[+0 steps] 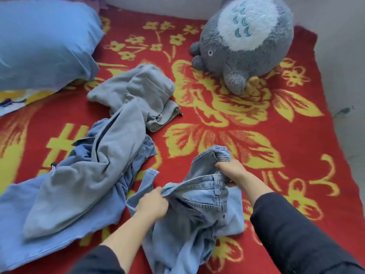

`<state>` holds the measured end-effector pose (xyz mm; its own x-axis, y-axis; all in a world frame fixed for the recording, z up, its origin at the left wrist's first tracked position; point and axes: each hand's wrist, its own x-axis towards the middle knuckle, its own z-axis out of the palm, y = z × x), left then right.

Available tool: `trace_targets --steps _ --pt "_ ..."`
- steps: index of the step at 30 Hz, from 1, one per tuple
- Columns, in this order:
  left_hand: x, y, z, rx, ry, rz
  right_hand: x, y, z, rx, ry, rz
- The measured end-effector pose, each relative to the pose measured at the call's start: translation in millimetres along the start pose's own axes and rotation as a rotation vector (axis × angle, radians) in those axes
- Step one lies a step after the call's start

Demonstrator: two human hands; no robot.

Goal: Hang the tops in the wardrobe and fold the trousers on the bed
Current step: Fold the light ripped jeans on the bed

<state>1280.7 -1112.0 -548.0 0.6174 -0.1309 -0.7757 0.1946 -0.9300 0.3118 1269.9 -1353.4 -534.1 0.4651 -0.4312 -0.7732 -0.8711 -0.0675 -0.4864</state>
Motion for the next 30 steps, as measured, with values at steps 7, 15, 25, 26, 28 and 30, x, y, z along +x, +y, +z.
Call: trace_targets --steps 7,15,25,26,28,30 --pt "-7 164 -146 -1.327 0.117 0.458 -56 -137 -111 0.9 0.198 -0.418" --pt "-86 208 -197 -0.738 0.656 1.219 -115 -126 -210 1.46 0.336 -0.602" --pt "-8 -40 16 0.176 0.227 0.564 -60 174 -44 1.093 0.427 0.384" --pt "-11 -60 30 0.293 0.174 0.504 -77 187 -28 1.039 0.364 0.446" --pt "-20 -93 51 0.423 0.092 0.397 -99 212 -5 0.929 0.258 0.559" --pt "-27 -123 65 0.425 0.102 0.401 -117 239 11 0.88 0.164 0.633"
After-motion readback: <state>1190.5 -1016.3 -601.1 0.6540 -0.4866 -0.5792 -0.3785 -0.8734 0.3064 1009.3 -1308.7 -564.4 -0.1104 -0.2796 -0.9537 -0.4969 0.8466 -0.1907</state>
